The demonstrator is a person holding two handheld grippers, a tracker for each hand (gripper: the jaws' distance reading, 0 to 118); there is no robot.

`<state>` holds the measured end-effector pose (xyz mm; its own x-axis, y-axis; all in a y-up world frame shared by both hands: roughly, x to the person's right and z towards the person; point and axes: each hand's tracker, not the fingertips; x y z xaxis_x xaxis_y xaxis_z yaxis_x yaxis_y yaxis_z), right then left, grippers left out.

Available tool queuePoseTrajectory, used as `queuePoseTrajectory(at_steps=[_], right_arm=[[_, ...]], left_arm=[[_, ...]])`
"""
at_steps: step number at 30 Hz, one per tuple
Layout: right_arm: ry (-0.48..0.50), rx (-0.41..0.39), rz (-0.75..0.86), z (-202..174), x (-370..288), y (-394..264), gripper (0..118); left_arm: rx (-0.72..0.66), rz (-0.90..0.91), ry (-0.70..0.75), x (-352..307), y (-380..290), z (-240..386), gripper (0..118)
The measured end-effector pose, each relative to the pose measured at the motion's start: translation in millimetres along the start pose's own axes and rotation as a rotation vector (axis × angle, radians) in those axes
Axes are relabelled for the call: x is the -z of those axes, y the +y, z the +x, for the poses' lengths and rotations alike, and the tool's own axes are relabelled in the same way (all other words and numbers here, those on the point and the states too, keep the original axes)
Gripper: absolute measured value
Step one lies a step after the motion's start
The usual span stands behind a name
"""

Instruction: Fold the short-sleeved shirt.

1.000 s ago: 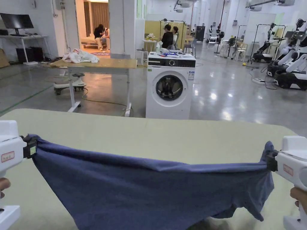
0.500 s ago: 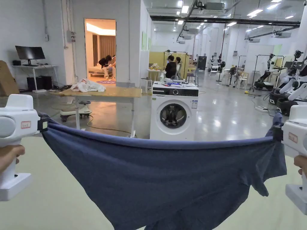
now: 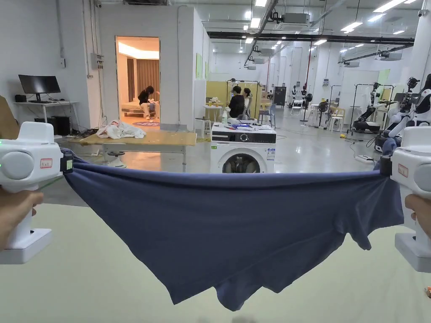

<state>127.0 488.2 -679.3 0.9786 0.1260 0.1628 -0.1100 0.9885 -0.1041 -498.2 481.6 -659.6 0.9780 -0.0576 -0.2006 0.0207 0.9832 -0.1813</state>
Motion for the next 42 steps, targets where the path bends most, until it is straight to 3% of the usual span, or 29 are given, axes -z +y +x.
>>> queuePoseTrajectory(at_steps=[9,16,27,33,36,42], right_arm=[[0.027,-0.062,-0.145,-10,-19,-121,3],[0.009,-0.082,-0.256,-5,-57,-223,3],[0.025,-0.057,-0.304,6,-140,-279,3],[0.021,-0.105,-0.324,8,-173,-298,3],[0.032,-0.130,-0.366,6,-185,-314,3],[0.031,-0.098,-0.478,7,-198,-353,3]], left_arm=[[0.047,-0.114,-0.006,-13,-129,0,2],[-0.041,-0.202,-0.029,-65,-230,-9,2],[-0.129,-0.254,-0.008,-150,-299,-30,2],[-0.164,-0.273,0.000,-181,-323,-35,2],[-0.138,-0.314,0.019,-190,-344,-33,2],[-0.160,-0.448,0.028,-198,-384,-33,2]])
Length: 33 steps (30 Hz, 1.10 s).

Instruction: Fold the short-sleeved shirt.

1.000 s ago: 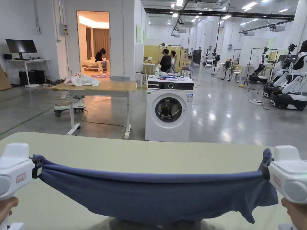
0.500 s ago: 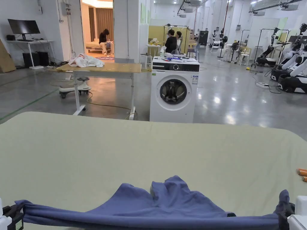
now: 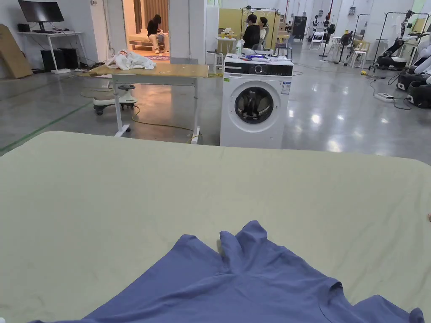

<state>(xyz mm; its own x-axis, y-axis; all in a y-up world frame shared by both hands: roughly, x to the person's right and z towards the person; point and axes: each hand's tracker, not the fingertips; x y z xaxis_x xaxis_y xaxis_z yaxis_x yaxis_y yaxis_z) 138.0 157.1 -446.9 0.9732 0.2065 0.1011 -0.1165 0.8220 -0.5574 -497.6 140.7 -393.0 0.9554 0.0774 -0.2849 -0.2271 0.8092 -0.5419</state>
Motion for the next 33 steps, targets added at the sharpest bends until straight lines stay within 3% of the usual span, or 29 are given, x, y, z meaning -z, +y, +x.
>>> queuePoseTrajectory(at_steps=[7,9,10,11,12,13,14,17,23,26,28,30,33], right_arm=[[0.006,0.003,-0.071,2,6,-22,5],[0.001,-0.014,-0.076,-2,4,-20,9],[-0.009,-0.023,-0.076,-4,2,-17,14],[-0.026,-0.034,-0.058,-7,0,-12,32],[-0.039,-0.039,-0.033,-10,-3,-7,49],[-0.043,-0.041,-0.016,-12,-5,-3,62],[-0.035,-0.030,0.016,-15,-8,4,67],[-0.047,-0.025,0.100,-26,-13,24,67],[0.041,0.023,0.294,-69,-24,69,66],[0.081,0.067,0.372,-95,-27,89,61],[0.124,0.098,0.422,-109,-31,98,44],[0.130,0.076,0.456,-125,-33,109,10],[0.124,0.062,0.487,-140,-33,116,2]], left_arm=[[0.021,-0.071,0.043,21,-22,-4,12],[0.012,-0.062,0.068,21,-15,-4,27],[0.009,-0.047,0.081,21,-11,-3,41],[0.007,-0.034,0.088,17,-6,-2,61],[0.005,-0.016,0.085,15,0,1,72],[0.006,0.005,0.072,14,5,3,75],[0.008,0.038,0.043,12,13,8,75],[0.063,0.109,0.004,9,31,29,75],[0.141,0.270,-0.045,0,66,91,70],[0.141,0.340,-0.077,-3,79,119,45],[0.163,0.372,-0.079,-7,83,137,30],[0.181,0.410,-0.084,-11,88,153,4],[0.196,0.460,-0.078,-19,93,170,0]])
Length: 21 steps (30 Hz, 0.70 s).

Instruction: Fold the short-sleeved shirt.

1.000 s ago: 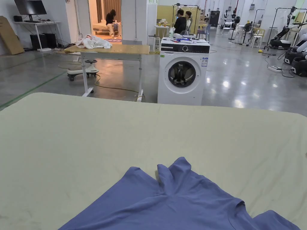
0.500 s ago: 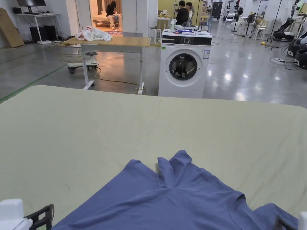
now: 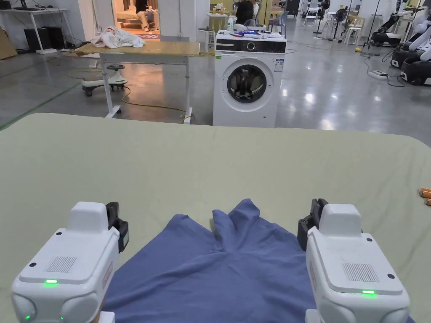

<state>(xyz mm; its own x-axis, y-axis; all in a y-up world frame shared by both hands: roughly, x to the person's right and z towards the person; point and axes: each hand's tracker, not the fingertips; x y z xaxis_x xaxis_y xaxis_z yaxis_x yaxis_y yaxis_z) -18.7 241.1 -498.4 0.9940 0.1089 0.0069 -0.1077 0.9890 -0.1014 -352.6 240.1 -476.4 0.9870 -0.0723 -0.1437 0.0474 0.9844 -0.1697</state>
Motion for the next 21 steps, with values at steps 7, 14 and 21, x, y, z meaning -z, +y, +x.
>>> queuePoseTrajectory(at_steps=[7,14,21], right_arm=[[0.014,0.027,0.033,-8,2,4,0],[0.021,0.061,-0.011,1,8,-1,0],[0.036,0.027,-0.063,4,14,-16,0]], left_arm=[[0.024,0.045,0.014,-4,13,3,0],[0.042,-0.174,0.061,-4,-8,-50,0],[-0.080,-0.497,0.077,-8,-54,-132,0]])
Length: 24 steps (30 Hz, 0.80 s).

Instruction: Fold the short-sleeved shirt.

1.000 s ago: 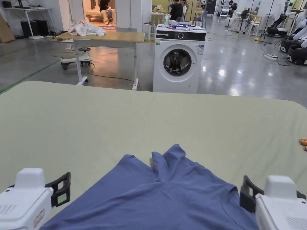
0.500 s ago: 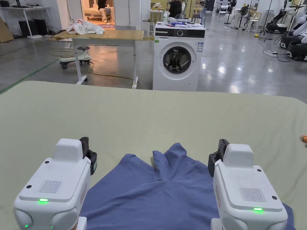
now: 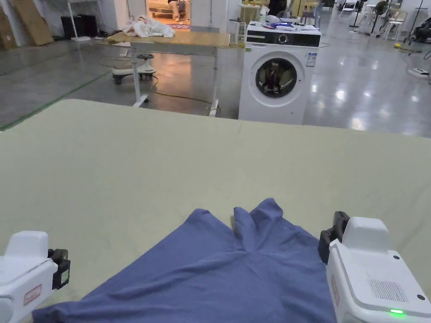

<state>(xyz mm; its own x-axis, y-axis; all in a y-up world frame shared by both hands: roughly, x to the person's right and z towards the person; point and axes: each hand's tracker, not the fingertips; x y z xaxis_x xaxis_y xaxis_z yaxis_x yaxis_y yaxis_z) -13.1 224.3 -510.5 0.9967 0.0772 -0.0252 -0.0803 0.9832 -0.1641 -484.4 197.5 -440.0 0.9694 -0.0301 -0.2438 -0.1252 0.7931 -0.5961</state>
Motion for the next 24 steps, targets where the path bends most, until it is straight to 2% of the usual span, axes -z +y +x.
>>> queuePoseTrajectory(at_steps=[4,5,7,8,9,10,16,19,22,23,24], right_arm=[[0.009,-0.001,-0.029,0,4,-8,0],[0.012,0.002,-0.036,-1,5,-10,0],[0.018,-0.005,-0.050,-1,7,-13,0],[0.019,-0.010,-0.056,-2,8,-15,0],[0.021,-0.017,-0.063,-2,9,-16,0],[0.022,-0.021,-0.068,-1,10,-17,0],[0.009,-0.038,-0.110,4,14,-27,0],[0.004,-0.047,-0.131,6,18,-31,0],[0.000,-0.056,-0.157,8,26,-34,0],[-0.001,-0.055,-0.168,9,30,-33,0],[0.005,-0.047,-0.179,11,34,-32,0]], left_arm=[[-0.107,-0.158,-0.039,11,-21,-33,0],[-0.146,-0.178,-0.057,11,-24,-37,6],[-0.219,-0.197,-0.089,17,-29,-47,31],[-0.236,-0.226,-0.092,22,-30,-50,50],[-0.246,-0.240,-0.093,25,-30,-49,60],[-0.247,-0.245,-0.093,28,-31,-49,63],[-0.249,-0.308,-0.058,43,-41,-34,62],[-0.181,-0.311,0.005,48,-46,-20,36],[-0.100,-0.281,0.005,62,-56,-12,16],[-0.101,-0.274,-0.011,63,-57,-9,6],[-0.113,-0.278,-0.020,63,-57,-8,5]])
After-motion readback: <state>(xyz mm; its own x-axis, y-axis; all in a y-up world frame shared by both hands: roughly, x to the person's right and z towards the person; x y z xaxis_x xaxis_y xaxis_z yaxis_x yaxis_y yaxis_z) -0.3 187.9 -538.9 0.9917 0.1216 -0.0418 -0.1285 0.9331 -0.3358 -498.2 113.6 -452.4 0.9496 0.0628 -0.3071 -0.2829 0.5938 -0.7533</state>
